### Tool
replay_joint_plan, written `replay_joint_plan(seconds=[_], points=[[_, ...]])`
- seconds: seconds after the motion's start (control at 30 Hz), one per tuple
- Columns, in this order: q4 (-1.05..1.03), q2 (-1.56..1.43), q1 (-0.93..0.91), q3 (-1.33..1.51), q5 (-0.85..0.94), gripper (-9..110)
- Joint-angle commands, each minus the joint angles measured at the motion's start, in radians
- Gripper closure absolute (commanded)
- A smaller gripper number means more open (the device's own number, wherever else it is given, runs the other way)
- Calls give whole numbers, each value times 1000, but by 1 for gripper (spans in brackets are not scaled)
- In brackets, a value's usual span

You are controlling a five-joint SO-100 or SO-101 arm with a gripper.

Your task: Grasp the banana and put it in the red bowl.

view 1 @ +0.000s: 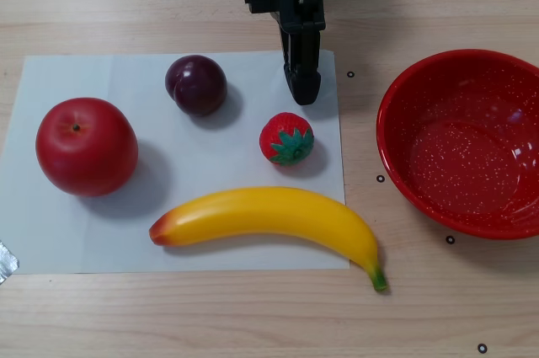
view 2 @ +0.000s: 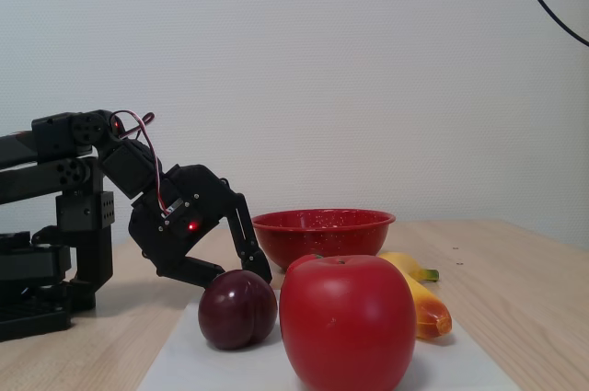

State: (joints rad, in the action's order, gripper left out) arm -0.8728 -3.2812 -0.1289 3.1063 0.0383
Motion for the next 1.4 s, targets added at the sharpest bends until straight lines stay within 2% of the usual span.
replay_joint_plan(seconds=[0.0,0.8,1.37], points=[[-18,5,14,-3,-15,101],[-29,5,14,-6,-23,101],[-337,127,54,-287,-38,101]])
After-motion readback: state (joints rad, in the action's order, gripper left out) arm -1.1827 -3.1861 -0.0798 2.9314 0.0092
